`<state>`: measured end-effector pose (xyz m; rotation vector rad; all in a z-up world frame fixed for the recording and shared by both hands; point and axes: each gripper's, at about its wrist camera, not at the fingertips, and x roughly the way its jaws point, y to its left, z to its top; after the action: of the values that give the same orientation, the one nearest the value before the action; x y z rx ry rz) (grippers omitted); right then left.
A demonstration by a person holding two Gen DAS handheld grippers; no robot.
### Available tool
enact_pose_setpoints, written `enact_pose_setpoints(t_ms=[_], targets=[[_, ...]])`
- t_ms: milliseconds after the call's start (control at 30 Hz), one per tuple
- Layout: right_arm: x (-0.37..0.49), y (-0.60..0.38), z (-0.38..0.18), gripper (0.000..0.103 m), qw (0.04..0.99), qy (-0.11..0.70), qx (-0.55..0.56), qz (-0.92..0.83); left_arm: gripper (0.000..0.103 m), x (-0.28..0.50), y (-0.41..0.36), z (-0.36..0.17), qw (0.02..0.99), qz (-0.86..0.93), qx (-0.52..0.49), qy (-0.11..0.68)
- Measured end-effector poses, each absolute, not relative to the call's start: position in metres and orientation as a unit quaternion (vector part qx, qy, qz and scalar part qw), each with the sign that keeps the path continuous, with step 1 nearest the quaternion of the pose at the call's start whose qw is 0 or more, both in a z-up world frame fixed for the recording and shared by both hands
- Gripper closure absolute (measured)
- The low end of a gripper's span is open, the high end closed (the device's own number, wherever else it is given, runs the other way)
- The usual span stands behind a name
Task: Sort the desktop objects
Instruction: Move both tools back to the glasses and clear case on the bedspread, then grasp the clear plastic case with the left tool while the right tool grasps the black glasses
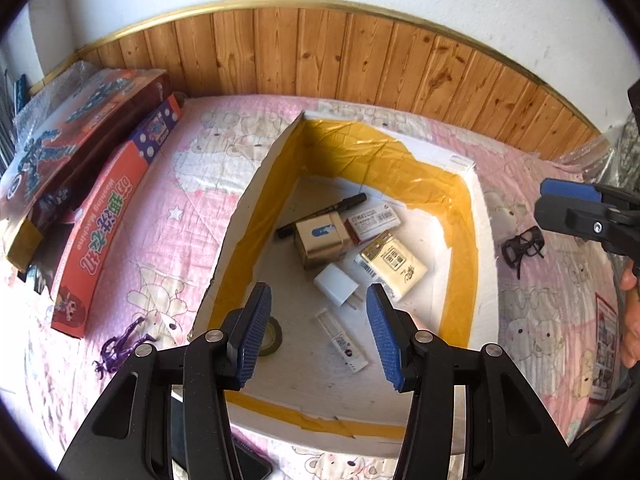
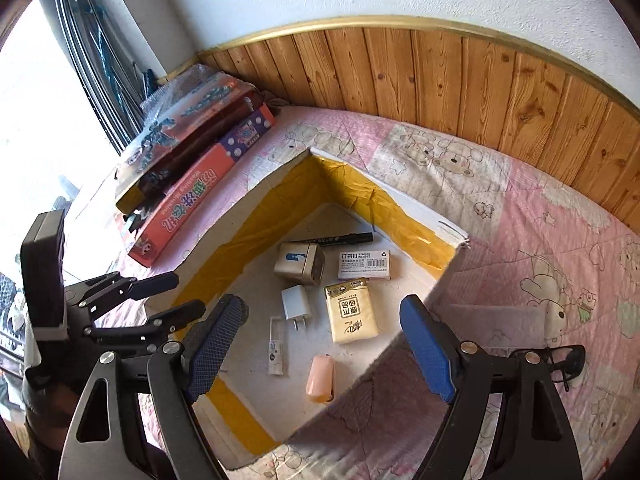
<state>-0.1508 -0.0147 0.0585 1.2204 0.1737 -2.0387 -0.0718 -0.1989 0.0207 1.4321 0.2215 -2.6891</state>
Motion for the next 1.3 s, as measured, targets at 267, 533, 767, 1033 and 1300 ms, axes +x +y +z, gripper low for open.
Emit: enact_pose_setpoints(t_ms=[267, 533, 767, 1033, 1300], targets=[[-0.12, 0.096, 0.083, 0.023, 0.32, 0.042, 0.39, -0.863, 0.051, -0.057, -0.144, 0.057, -0.043, -0.92, 0.387, 0.042], [-0.131, 0.16, 0.023, 0.024, 0.241, 0.05, 0.398, -0.884, 0.051, -0.061, -0.066, 0.052, -0.125, -0.915, 0.383, -0.013], [-0.187, 0.182, -0.05, 0.024, 0.204, 0.034, 0.493, -0.845, 0.051, -0.079, -0.018, 0.034, -0.145, -0.906, 0.395, -0.05], [-0.252, 0.226, -0.116, 0.024, 0.135, -0.244, 0.581, -0.765, 0.051, -0.136, 0.029, 0.011, -0.145, -0.881, 0.44, -0.095], [-0.28, 0.232, -0.13, 0.05, 0.114, -0.129, 0.575, -0.8, 0.051, -0.213, 0.076, -0.059, -0.13, -0.826, 0.527, -0.153]])
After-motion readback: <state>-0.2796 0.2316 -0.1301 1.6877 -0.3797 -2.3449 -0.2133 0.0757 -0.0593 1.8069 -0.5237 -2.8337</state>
